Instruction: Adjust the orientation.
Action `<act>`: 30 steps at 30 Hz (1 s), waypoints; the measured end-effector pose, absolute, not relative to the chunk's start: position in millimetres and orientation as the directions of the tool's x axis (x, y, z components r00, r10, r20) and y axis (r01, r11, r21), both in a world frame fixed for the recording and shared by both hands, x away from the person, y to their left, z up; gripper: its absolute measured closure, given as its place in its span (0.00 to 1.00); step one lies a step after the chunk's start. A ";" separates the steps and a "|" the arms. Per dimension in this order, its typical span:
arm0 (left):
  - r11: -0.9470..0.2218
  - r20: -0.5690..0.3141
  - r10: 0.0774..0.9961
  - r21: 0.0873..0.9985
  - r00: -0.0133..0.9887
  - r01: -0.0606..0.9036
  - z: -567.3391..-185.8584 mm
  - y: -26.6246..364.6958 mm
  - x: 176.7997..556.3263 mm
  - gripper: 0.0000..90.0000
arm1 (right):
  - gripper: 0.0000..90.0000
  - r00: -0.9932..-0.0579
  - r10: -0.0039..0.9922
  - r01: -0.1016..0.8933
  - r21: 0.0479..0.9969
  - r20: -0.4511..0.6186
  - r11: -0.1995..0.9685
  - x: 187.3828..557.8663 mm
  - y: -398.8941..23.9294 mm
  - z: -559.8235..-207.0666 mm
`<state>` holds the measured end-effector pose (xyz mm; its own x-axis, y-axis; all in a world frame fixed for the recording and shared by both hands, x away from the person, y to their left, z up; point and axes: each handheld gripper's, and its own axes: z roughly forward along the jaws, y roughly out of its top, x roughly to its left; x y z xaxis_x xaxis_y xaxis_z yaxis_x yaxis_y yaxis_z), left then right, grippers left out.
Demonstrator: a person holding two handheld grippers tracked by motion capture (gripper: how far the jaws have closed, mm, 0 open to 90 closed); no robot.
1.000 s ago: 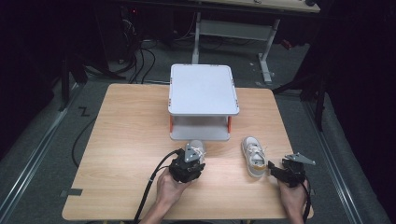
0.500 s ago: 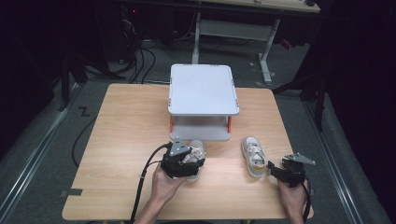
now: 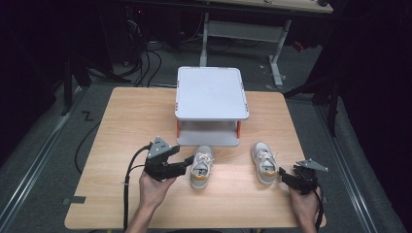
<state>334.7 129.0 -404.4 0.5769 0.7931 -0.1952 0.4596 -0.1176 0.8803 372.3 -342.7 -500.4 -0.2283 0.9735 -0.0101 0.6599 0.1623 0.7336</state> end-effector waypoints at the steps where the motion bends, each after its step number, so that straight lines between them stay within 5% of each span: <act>1: -0.112 -0.197 0.797 0.881 0.571 0.460 -404.5 131.9 334.0 0.38 | 0.42 -0.230 0.973 0.658 0.735 -0.012 0.164 372.5 -342.8 -500.5; 30: -0.082 -0.184 0.883 0.846 0.432 0.528 -446.6 184.2 321.5 0.38 | 0.55 -0.235 0.971 0.653 0.747 0.044 0.124 366.9 -347.3 -497.2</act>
